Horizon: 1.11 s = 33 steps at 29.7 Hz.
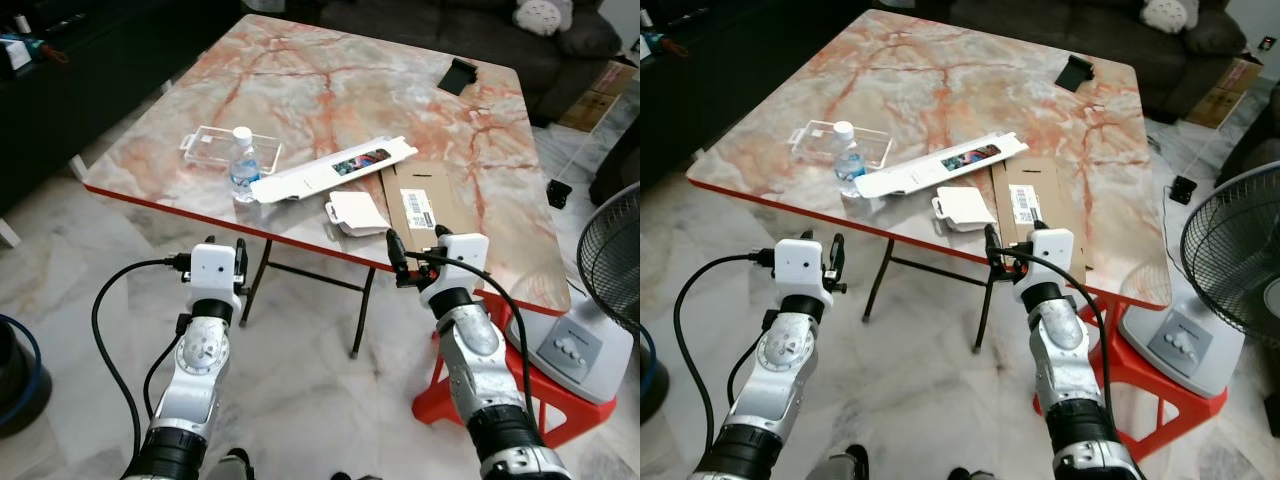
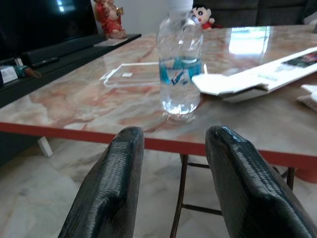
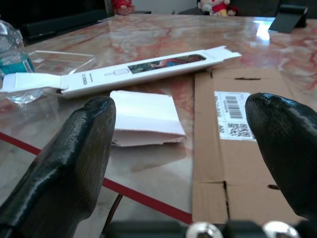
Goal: Picking trash to rubbish bin
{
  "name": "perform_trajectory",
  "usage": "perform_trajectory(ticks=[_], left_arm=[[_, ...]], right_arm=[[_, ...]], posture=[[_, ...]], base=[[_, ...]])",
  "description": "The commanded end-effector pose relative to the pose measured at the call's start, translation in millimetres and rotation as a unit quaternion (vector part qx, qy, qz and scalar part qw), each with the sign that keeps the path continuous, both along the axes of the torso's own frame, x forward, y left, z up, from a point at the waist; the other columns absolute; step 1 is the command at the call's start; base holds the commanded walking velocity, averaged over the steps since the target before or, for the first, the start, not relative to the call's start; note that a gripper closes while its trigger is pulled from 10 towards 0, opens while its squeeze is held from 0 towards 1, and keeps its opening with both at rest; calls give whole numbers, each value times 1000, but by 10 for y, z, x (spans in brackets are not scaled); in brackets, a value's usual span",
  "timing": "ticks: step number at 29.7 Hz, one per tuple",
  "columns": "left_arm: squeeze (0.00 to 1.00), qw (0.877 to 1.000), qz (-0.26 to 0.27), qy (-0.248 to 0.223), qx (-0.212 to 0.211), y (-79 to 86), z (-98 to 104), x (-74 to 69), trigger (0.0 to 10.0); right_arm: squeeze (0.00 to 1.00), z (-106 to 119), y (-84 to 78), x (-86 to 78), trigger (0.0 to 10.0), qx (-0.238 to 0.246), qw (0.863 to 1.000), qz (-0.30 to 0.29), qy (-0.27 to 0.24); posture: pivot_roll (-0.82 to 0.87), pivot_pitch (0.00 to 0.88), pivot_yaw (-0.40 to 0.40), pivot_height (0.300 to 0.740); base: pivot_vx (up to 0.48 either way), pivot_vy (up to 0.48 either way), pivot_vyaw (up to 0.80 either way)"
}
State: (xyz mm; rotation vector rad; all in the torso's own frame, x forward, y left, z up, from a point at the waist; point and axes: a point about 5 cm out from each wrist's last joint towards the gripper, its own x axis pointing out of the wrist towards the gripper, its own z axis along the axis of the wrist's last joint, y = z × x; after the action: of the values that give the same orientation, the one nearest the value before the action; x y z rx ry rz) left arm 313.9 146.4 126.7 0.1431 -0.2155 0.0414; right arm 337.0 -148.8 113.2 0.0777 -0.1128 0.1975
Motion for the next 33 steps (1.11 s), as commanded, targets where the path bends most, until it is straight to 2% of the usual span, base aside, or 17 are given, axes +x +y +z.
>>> perform_trajectory(ticks=[1,6,9,18,20,33], left_arm=[[0,1000,-5,3,-1,-34,-3,-3,10000],[0,1000,-6,2,1,-33,-3,-4,10000],[0,1000,-6,3,1,-31,-6,-5,10000],[0,1000,-7,4,1,-35,-8,-8,10000],[0,1000,-8,3,1,-35,-6,-9,10000],[0,1000,-10,4,1,-44,-9,-14,10000]], right_arm=[[0,10,-46,11,10000,-8,1000,-6,0],[0,2,-33,11,10000,-10,1000,-4,2],[0,4,-43,14,10000,4,1000,-8,2],[0,3,-46,8,10000,-14,1000,-9,-1],[0,3,-40,7,10000,-15,1000,-8,-2],[0,2,-48,8,10000,-1,1000,-9,-1]], posture=[[75,152,-116,740],[75,153,-115,740],[76,152,-114,740],[73,155,-112,740],[73,155,-112,740],[72,161,-112,740]], base=[[274,0,0],[299,0,493],[312,0,0],[316,0,0],[315,0,647],[317,0,62]])
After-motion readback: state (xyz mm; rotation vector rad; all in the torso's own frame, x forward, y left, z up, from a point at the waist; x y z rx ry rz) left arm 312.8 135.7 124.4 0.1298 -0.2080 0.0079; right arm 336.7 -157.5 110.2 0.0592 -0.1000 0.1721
